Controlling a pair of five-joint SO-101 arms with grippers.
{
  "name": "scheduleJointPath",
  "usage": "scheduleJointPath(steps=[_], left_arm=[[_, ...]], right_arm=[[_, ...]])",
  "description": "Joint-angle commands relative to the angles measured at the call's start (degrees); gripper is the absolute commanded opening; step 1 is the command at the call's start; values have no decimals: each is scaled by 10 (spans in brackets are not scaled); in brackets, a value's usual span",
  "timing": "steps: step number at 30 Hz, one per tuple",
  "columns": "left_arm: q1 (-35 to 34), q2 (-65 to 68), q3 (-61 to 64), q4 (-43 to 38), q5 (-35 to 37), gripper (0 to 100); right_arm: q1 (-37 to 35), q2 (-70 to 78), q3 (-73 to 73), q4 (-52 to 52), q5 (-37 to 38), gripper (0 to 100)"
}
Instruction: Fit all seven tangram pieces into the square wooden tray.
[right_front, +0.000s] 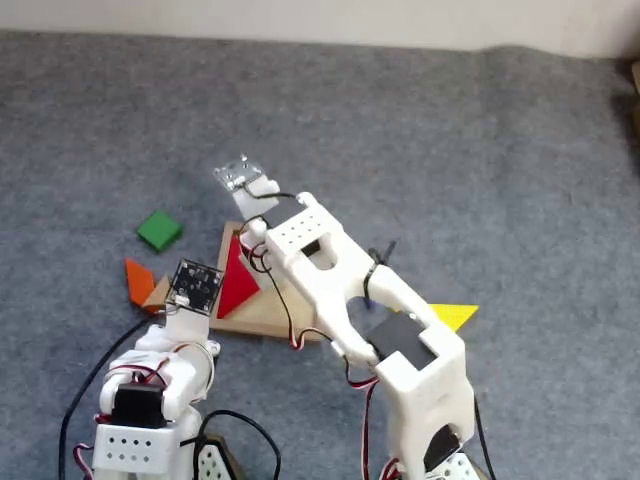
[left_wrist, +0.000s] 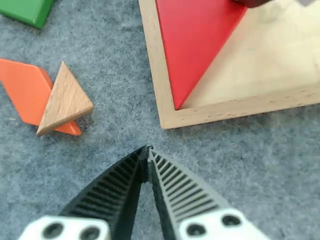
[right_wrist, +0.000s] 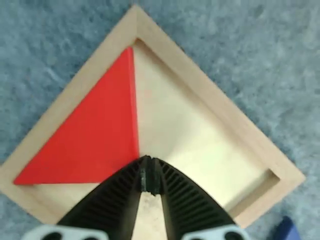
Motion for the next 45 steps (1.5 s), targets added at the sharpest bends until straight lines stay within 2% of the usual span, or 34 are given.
scheduleJointPath(steps=[1,8,14,16,20,23,26,35,40,45], left_arm=[[-8,-24,12,2,4,6],[-8,-24,12,2,4,6],[-8,-24,12,2,4,6],[-8,-24,12,2,4,6],[-8,-24,12,2,4,6],[-8,-24,12,2,4,6],[-8,-24,12,2,4,6],[-8,-24,12,2,4,6],[-8,-24,12,2,4,6],[-8,-24,12,2,4,6]], right_arm=[[26,-89,-4,-12,8,5],[109,-262,35,60,4,5],[174,-329,35,198,6,9],[194,-333,35,238,7,47],[225,-318,36,313,9,195],[233,-304,44,347,42,227],[230,-308,105,321,63,228],[250,-348,326,140,65,237],[283,-347,361,99,66,301],[299,-346,364,97,102,306]])
